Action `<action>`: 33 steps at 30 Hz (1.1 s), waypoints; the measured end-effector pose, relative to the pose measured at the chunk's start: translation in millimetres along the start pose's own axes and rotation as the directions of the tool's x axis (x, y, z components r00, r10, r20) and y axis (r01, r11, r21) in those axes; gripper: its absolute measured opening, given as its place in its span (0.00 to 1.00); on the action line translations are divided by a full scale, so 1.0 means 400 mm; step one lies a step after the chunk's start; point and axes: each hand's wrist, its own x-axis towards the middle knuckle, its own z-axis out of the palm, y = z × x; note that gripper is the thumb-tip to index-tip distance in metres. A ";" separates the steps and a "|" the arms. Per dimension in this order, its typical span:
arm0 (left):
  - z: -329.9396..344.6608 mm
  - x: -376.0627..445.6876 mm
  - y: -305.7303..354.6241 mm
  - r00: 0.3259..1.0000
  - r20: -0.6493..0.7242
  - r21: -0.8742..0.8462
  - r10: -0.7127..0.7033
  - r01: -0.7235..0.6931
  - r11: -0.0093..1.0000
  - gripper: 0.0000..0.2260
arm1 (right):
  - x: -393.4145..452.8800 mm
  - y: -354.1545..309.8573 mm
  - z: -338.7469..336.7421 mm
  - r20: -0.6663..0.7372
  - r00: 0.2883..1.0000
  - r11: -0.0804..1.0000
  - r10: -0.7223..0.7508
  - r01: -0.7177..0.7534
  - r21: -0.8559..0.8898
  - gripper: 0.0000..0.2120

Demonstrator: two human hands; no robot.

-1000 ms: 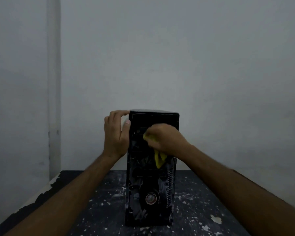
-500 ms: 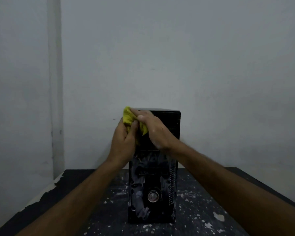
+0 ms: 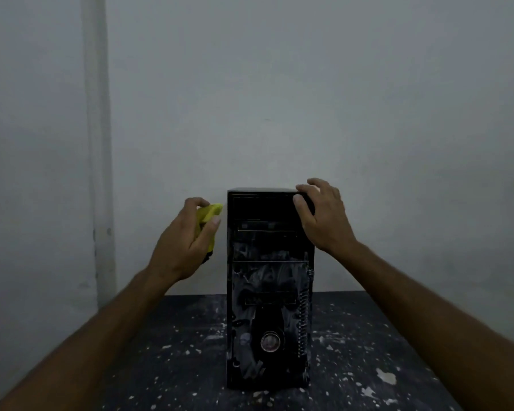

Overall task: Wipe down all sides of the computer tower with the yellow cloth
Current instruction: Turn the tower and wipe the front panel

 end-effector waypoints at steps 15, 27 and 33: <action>0.058 -0.052 -0.044 0.944 0.070 0.214 0.322 -0.329 0.920 0.14 | -0.025 0.003 0.053 -0.026 0.999 0.993 0.041 -0.037 0.112 0.26; 0.042 -0.020 -0.042 0.789 0.163 0.365 0.592 -0.605 0.707 0.12 | -0.031 -0.002 0.062 -0.082 0.995 0.994 0.053 -0.045 0.097 0.26; 0.038 0.069 0.038 0.789 0.042 0.444 0.614 -0.565 0.695 0.08 | -0.030 -0.007 0.063 -0.102 0.993 0.995 0.061 -0.052 0.086 0.26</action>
